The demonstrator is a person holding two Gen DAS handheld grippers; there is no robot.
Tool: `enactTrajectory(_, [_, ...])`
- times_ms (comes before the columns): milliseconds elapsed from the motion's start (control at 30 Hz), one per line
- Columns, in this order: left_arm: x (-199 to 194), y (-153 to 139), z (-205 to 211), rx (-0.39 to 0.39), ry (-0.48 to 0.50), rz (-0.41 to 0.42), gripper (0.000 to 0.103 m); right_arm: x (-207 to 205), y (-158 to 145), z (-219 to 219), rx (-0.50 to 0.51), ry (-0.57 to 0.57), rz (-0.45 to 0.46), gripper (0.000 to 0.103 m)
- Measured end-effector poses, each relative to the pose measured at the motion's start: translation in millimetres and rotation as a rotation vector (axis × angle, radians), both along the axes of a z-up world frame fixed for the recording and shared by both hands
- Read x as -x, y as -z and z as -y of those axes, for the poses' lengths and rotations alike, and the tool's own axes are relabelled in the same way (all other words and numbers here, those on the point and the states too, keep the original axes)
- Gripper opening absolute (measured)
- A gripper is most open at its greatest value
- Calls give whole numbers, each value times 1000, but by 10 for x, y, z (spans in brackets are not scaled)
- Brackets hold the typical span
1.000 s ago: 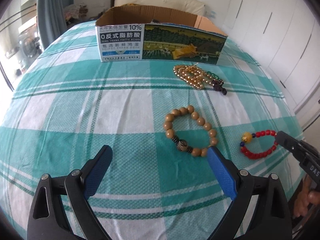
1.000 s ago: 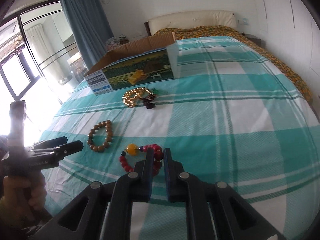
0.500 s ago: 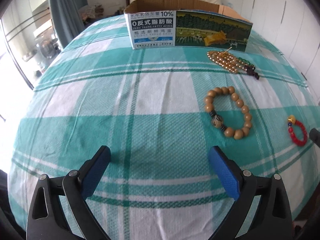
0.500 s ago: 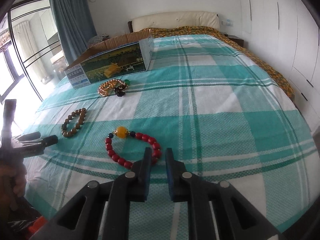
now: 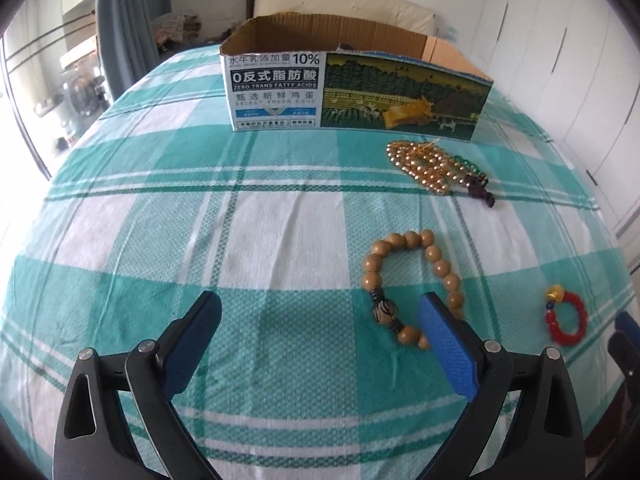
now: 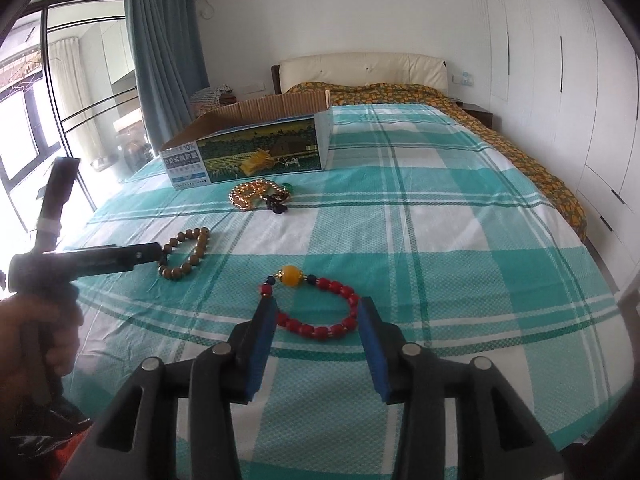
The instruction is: Organize jewelry
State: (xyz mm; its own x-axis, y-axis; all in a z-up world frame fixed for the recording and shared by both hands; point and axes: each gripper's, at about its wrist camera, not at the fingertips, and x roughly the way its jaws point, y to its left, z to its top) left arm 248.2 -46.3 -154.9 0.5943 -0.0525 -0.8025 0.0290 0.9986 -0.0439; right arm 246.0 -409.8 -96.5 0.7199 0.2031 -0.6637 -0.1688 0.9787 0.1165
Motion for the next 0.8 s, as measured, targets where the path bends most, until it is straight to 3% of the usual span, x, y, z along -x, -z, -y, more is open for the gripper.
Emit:
enactTrajectory(67, [15, 52, -6, -42, -11, 0, 99, 32, -10, -10, 6, -11, 1, 42])
enactTrajectory(333, [391, 68, -337, 25, -24, -7, 100, 64, 80, 44, -5, -11, -36, 43])
enactTrajectory(500, [574, 82, -207, -3, 52, -20, 98, 10, 114, -61, -21, -34, -48, 43])
enactTrajectory(600, [579, 53, -125, 13, 94, -8, 98, -42, 95, -132, -14, -45, -44, 43])
enactTrajectory(800, [419, 12, -220, 69, 54, 0, 98, -141, 63, -39, -20, 14, -60, 43])
